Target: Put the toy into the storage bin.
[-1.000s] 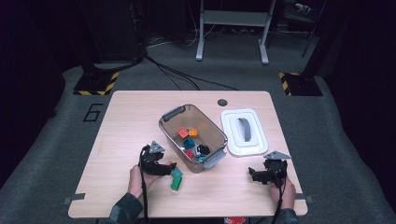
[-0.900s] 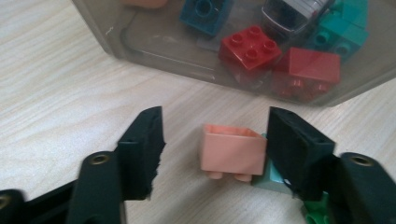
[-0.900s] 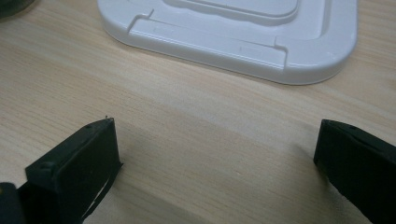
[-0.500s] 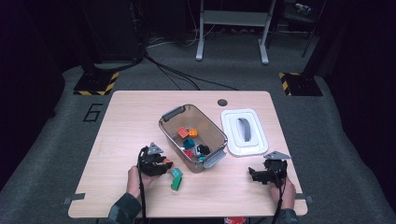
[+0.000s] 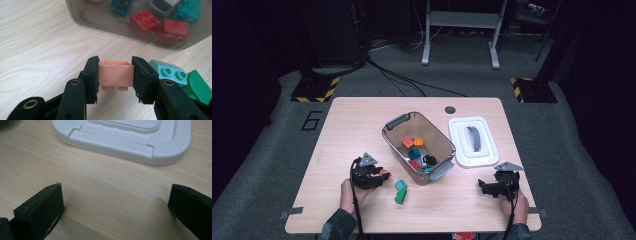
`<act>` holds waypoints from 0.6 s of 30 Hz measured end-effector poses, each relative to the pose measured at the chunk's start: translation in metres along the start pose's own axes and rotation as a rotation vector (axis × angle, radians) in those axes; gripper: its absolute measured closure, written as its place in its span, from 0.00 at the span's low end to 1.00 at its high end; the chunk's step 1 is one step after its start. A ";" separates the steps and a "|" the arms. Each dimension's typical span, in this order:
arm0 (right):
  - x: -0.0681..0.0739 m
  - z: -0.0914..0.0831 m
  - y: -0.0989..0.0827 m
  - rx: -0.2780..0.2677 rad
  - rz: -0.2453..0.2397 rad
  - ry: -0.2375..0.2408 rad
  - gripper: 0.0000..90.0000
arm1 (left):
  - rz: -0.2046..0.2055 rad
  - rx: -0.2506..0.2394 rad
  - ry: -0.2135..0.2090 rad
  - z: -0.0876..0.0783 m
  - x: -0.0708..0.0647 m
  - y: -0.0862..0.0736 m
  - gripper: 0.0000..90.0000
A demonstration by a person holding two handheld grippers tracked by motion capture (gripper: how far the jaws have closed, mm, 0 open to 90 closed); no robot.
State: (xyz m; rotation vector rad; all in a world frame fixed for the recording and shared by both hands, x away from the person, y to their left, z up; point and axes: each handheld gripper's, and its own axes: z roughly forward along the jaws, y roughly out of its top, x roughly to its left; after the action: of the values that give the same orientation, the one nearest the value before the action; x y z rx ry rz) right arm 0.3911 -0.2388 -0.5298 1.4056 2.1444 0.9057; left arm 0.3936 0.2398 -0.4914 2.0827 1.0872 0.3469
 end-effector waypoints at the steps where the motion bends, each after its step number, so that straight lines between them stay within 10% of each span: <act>1: 0.000 0.000 0.000 -0.002 -0.005 0.000 0.00 | -0.008 -0.006 0.002 -0.001 0.002 0.000 0.66; 18: 0.000 0.000 0.000 0.000 0.000 0.000 0.00 | 0.024 -0.014 0.031 -0.031 0.016 0.024 0.66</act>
State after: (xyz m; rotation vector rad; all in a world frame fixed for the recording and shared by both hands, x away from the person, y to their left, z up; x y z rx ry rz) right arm 0.3910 -0.2388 -0.5298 1.4057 2.1444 0.9054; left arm 0.4008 0.2592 -0.4538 2.0858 1.0760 0.3983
